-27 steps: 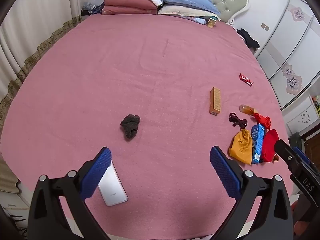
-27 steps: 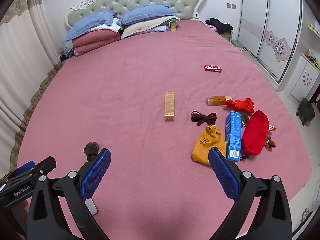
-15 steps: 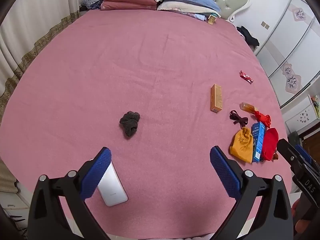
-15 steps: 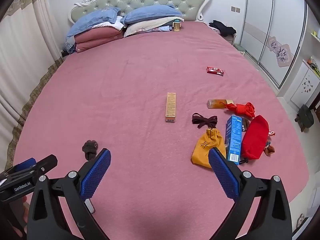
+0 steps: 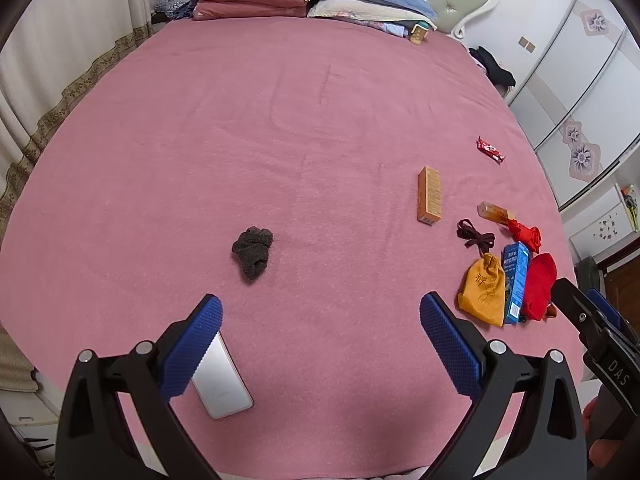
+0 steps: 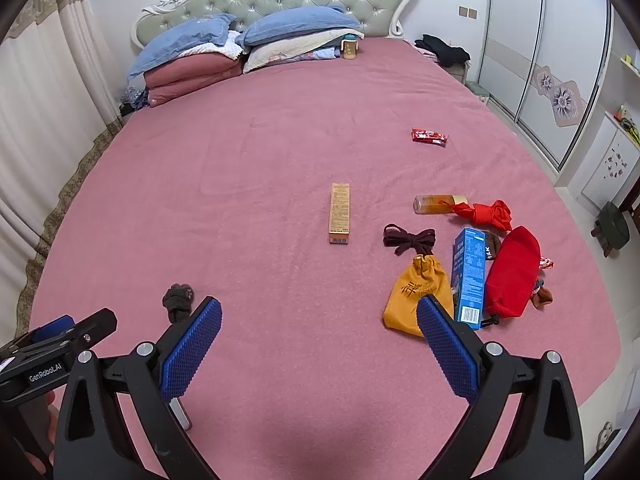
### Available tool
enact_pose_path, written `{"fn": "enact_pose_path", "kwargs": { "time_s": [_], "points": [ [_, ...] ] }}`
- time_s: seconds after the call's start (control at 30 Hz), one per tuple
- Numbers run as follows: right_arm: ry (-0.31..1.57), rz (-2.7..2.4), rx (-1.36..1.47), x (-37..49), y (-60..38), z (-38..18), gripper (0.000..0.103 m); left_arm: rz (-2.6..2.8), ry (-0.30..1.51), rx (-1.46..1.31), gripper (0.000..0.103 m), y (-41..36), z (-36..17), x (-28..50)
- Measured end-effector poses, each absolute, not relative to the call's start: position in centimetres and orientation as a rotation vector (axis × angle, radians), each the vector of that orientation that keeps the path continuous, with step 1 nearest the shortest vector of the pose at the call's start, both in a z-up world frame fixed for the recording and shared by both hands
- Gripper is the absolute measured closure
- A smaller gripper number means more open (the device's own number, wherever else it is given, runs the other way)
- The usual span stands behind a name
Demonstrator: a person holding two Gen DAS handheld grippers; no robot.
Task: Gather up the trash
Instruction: 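Move both tools toward the dark grey sock on the bed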
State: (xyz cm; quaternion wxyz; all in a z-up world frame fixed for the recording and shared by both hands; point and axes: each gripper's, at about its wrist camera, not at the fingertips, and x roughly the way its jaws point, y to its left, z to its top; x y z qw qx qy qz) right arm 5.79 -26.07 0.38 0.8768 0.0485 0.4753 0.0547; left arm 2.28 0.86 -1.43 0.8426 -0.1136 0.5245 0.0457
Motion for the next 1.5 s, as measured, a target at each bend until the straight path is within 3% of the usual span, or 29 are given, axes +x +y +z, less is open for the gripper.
{"fn": "enact_pose_path", "kwargs": {
  "time_s": [1.5],
  "points": [
    [1.051,0.124,0.107,8.1,-25.4,-2.9,0.009,0.110,1.181,-0.263,0.004,1.1,-4.6,5.1]
  ]
}}
